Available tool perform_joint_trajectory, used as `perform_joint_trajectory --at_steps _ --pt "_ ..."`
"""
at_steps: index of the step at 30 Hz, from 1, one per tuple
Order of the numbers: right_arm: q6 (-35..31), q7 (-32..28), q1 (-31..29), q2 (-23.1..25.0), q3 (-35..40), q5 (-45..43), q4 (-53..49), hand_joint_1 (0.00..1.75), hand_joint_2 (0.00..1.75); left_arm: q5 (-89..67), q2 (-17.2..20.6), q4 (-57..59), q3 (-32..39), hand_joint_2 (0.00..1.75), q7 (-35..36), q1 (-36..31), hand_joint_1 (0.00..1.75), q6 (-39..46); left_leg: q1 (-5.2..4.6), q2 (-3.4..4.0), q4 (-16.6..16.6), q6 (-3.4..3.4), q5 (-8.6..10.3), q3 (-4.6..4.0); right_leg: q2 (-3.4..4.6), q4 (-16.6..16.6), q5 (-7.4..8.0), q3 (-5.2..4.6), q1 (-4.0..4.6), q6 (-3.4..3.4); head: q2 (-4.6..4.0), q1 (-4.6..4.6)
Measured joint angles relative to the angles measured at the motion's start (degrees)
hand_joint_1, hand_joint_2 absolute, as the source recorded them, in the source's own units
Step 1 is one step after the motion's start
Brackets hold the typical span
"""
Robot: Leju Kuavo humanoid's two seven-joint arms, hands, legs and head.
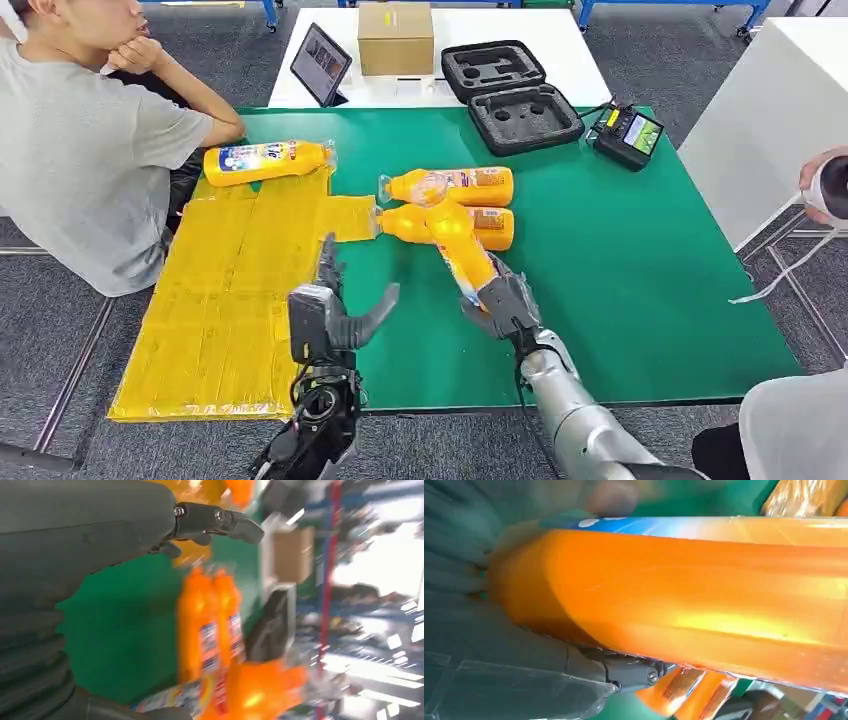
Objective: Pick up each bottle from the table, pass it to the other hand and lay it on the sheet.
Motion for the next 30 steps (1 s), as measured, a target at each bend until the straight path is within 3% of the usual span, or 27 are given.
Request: perform_joint_trajectory --at_steps 6,10,17,30 --pt "-0.15 -0.02 1.36 0.7 2.19 -1.84 -1.97 1.75 1.75 1.64 -0.52 5.64 -0.72 1.75 -0.02 -1.68 0.0 -0.83 0.0 -0.02 0.0 0.0 0.0 -0.07 -0.02 0.0 0.0 -0.04 0.0 0.0 0.0 0.0" --pt "-0.68 0.0 2.68 1.7 7.72 -6.36 -3.32 1.75 1.75 2.56 -0.94 8.28 -2.54 1.75 -0.02 -2.46 0.0 -0.85 0.0 0.0 0.0 0.0 0.0 -0.18 -0.01 0.01 0.0 -0.17 0.0 0.0 0.0 0.02" --pt "-2.19 -0.02 2.87 3.04 15.85 -8.98 -3.25 1.75 1.75 1.38 -1.4 8.54 -4.17 1.75 -0.07 -3.49 0.0 0.55 0.01 -0.01 0.0 0.0 0.02 -0.29 -0.02 0.02 0.0 -0.26 0.0 0.0 0.0 0.0" --pt "-4.09 0.55 2.77 4.15 22.25 -9.55 -1.92 1.75 1.75 0.96 -1.55 8.47 -3.96 1.75 -0.13 -4.02 0.0 2.08 -0.01 -0.02 0.0 0.0 0.01 -0.38 -0.04 0.02 0.0 -0.33 0.0 0.0 0.0 0.0"
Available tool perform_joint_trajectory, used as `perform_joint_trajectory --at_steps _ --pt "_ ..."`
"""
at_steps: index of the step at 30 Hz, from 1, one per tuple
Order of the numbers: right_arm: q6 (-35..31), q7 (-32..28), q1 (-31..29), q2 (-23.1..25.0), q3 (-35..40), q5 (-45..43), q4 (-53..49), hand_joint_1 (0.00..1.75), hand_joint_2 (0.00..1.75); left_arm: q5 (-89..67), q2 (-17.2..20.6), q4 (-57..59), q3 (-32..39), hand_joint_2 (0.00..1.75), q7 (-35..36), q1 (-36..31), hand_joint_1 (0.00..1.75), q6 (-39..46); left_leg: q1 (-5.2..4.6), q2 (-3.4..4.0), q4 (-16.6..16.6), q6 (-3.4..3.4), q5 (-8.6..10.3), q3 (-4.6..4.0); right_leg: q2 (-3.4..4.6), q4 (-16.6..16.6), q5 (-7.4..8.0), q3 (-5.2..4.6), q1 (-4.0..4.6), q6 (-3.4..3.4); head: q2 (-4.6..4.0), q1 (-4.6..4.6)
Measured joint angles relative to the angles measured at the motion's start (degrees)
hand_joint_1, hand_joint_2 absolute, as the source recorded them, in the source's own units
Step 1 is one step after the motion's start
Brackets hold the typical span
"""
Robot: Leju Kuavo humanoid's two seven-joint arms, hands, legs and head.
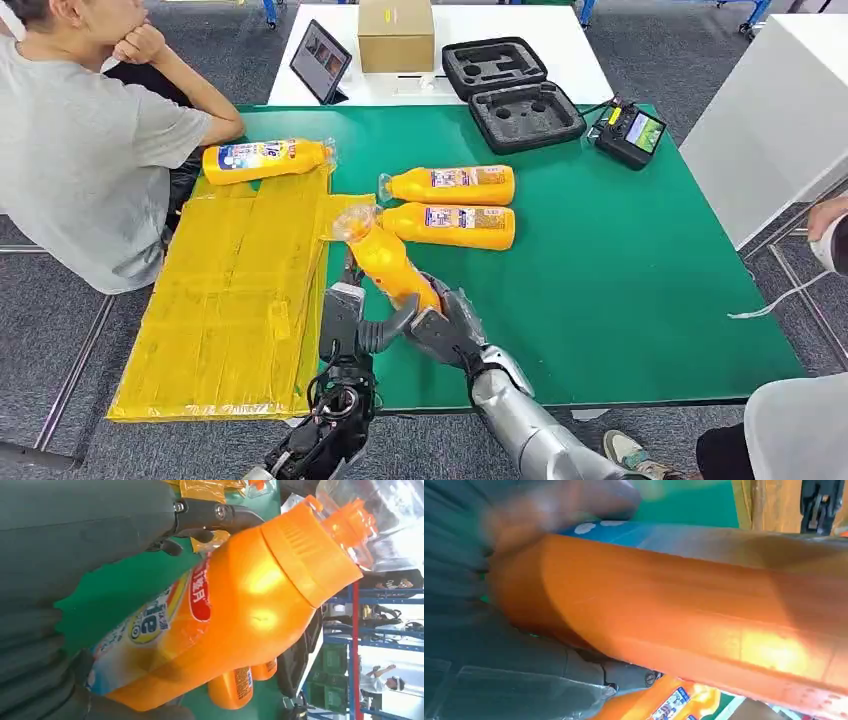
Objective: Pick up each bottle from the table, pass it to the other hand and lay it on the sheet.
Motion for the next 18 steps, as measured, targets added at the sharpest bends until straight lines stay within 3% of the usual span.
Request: perform_joint_trajectory --at_steps 4,5,18 --pt "-1.79 0.94 -0.08 0.44 1.48 0.9 0.57 1.73 1.75 1.63 0.0 -0.5 -0.18 1.75 0.0 -0.11 0.0 -0.18 0.0 0.0 0.0 0.0 0.0 0.0 0.01 0.0 0.0 -0.02 0.0 0.0 0.0 0.0" --pt "-2.33 1.01 -0.09 0.48 1.75 1.09 0.63 1.75 1.75 2.44 0.0 -0.5 -0.24 0.0 -0.02 -0.16 0.0 -0.28 0.0 0.0 0.0 0.0 0.0 0.0 0.0 0.0 0.0 -0.01 0.0 0.0 0.0 0.0" --pt "-7.36 1.33 0.0 1.03 5.79 3.43 1.03 1.75 1.75 7.4 0.02 0.35 -0.11 0.0 -0.13 -1.39 0.0 -2.16 -0.01 0.0 0.01 0.01 0.01 -0.15 -0.01 0.0 0.0 -0.13 -0.01 0.0 0.0 0.02"
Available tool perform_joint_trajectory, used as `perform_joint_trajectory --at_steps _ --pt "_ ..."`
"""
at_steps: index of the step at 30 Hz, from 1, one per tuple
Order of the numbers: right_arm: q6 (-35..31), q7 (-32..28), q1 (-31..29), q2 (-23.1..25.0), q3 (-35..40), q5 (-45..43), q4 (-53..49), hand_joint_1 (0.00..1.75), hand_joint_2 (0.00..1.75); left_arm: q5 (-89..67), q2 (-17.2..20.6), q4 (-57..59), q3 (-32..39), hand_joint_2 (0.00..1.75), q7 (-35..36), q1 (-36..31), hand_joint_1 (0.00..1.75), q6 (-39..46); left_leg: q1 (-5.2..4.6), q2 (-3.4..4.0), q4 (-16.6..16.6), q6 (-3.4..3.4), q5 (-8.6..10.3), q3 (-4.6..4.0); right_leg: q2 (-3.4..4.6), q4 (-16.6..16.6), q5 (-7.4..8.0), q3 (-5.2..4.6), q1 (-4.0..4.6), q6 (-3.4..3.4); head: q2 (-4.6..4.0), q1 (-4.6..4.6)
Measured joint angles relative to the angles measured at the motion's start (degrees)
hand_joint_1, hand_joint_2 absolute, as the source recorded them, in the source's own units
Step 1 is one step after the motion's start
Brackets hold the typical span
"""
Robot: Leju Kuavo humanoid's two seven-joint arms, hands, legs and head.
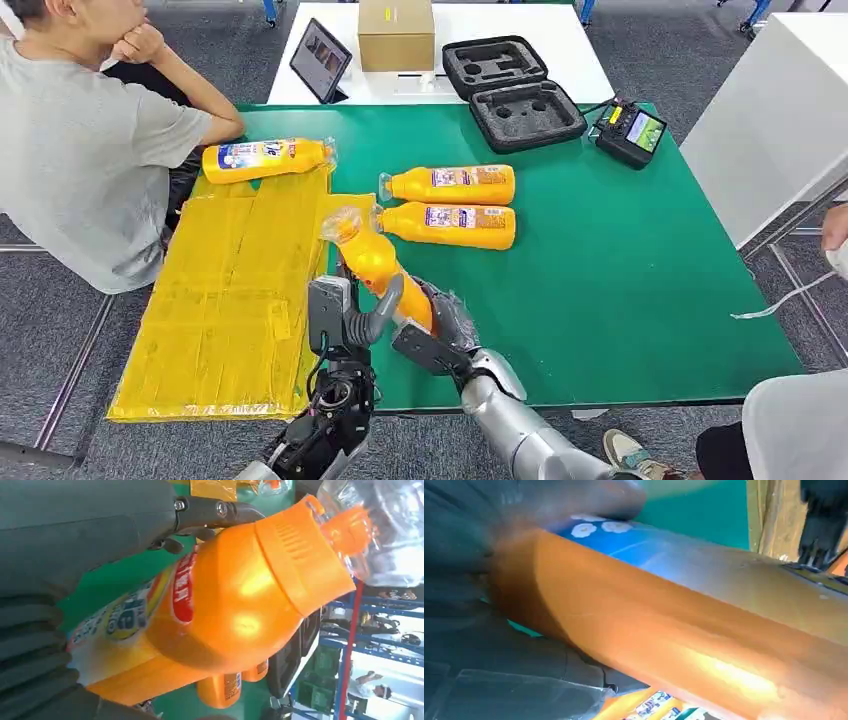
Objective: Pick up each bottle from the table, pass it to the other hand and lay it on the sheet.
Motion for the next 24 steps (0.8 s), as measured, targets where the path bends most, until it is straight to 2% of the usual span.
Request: perform_joint_trajectory --at_steps 12,13,14,19,20,24 --pt "-1.14 0.13 -0.08 0.37 2.28 1.12 0.0 1.62 1.75 1.75 0.02 2.23 0.0 0.0 0.13 -0.54 0.0 -0.66 -0.01 0.0 0.0 0.0 0.01 -0.1 0.0 0.0 0.0 -0.1 -0.01 0.0 0.0 -0.02" --pt "-1.14 0.17 -0.08 0.37 2.45 1.16 0.0 1.61 1.75 1.75 0.02 2.27 0.02 1.75 0.15 -0.54 0.0 -0.63 -0.01 0.0 0.0 0.0 0.01 -0.11 0.0 0.0 0.0 -0.12 -0.01 0.0 0.0 -0.02" --pt "-1.14 0.2 -0.1 0.37 2.56 1.16 0.0 1.52 1.75 1.64 0.02 2.32 0.02 1.75 0.13 -0.56 0.0 -0.57 -0.01 0.0 0.0 0.0 0.01 -0.12 0.0 0.0 0.0 -0.12 -0.01 0.0 0.0 -0.02" --pt "-1.22 0.66 -0.41 0.37 3.08 0.81 0.0 1.36 1.75 -1.16 0.07 2.47 0.11 1.75 0.13 -0.59 0.0 0.13 -0.01 0.0 0.0 0.0 0.01 -0.13 -0.01 0.0 0.0 -0.12 0.0 0.0 0.0 -0.02" --pt "-1.11 0.79 -0.43 0.37 3.11 0.46 0.0 1.22 1.75 -1.77 0.07 2.47 0.15 1.75 0.13 -0.59 0.0 0.22 -0.01 0.0 0.0 0.0 0.01 -0.13 -0.01 0.0 0.0 -0.12 0.0 0.0 0.0 0.0" --pt "0.75 1.0 -0.58 0.44 3.24 -1.88 0.0 1.19 1.75 -6.3 0.07 1.99 0.42 1.75 0.22 -0.29 0.0 1.55 -0.01 0.0 0.0 0.0 0.01 -0.13 -0.01 0.01 0.0 -0.12 0.0 0.0 0.0 -0.02"
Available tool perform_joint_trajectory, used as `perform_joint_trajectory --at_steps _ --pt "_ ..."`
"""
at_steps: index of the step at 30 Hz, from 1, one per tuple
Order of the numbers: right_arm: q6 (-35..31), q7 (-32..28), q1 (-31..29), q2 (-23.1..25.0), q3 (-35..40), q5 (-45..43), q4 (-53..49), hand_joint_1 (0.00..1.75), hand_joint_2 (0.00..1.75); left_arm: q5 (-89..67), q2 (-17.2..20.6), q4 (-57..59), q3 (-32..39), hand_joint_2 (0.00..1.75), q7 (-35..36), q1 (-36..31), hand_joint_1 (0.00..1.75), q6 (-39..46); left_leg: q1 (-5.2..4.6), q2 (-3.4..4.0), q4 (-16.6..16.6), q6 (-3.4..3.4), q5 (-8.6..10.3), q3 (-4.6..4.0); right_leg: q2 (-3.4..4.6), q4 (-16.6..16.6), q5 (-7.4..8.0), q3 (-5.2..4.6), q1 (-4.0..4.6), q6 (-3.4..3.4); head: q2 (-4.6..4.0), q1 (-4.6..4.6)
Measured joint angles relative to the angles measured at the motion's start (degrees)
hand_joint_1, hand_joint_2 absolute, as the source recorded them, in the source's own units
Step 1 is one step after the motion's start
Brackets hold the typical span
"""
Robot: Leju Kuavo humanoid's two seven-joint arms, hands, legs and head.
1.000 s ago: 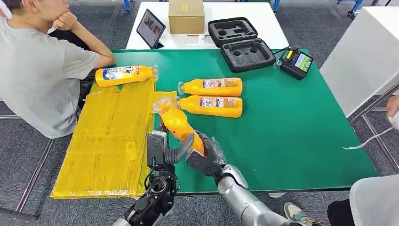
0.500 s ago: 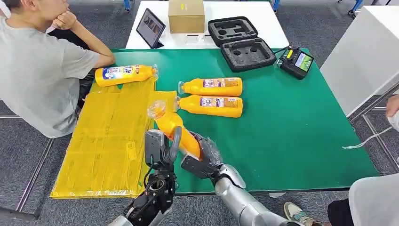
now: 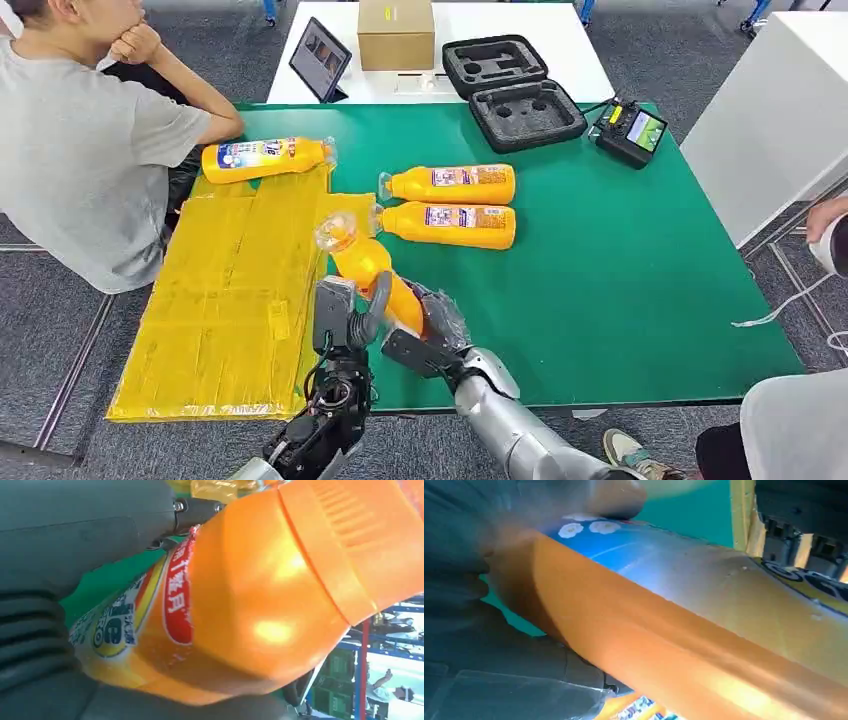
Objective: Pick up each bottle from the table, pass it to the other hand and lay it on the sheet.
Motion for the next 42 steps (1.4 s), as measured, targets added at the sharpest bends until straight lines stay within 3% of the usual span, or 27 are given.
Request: perform_joint_trajectory --at_steps 9,14,15,31,35,42 --pt "2.53 0.02 -0.27 0.09 -0.04 -2.1 0.02 0.79 1.75 -3.89 -0.02 -2.36 0.68 1.75 0.0 0.66 0.0 1.05 0.0 0.0 0.0 0.0 0.0 0.0 0.0 0.0 0.0 0.0 0.0 0.0 0.0 0.0" --pt "3.3 0.13 -0.25 0.07 -0.04 -2.05 0.24 0.77 1.75 -3.78 -0.02 -2.93 0.83 1.75 -0.09 0.6 0.0 1.49 0.0 0.0 0.0 0.0 0.0 0.0 0.0 0.0 0.0 0.0 0.0 0.0 0.0 0.0" --pt "3.39 0.2 -0.28 0.07 -0.04 -2.03 0.24 0.7 1.75 -3.21 -0.02 -2.97 0.81 1.75 -0.11 0.54 0.0 1.46 0.0 0.0 0.0 0.0 0.0 0.0 0.0 0.0 0.0 0.0 0.0 0.0 0.0 0.0" --pt "3.49 0.39 -0.53 0.09 0.35 -1.81 0.31 0.7 1.75 0.51 -0.02 -2.97 -0.24 1.75 -0.15 -0.41 0.0 0.68 0.0 0.0 0.0 0.01 0.01 0.0 0.0 0.0 0.0 0.0 0.0 0.0 0.0 0.0" --pt "3.49 0.39 -0.53 0.09 0.37 -1.77 0.31 0.47 1.75 0.51 -0.02 -2.97 -0.24 1.75 -0.15 -0.44 0.0 0.68 0.0 0.0 0.0 0.01 0.02 0.0 0.0 0.0 0.0 0.0 0.0 0.0 0.0 0.0" --pt "3.52 0.44 -0.53 0.05 0.81 -1.88 0.37 0.24 1.75 5.49 -0.02 -1.84 -1.07 1.75 -0.07 -1.85 0.0 -3.32 0.0 -0.01 0.0 0.02 0.02 0.0 -0.01 0.0 0.01 0.01 0.0 0.0 0.0 -0.02"
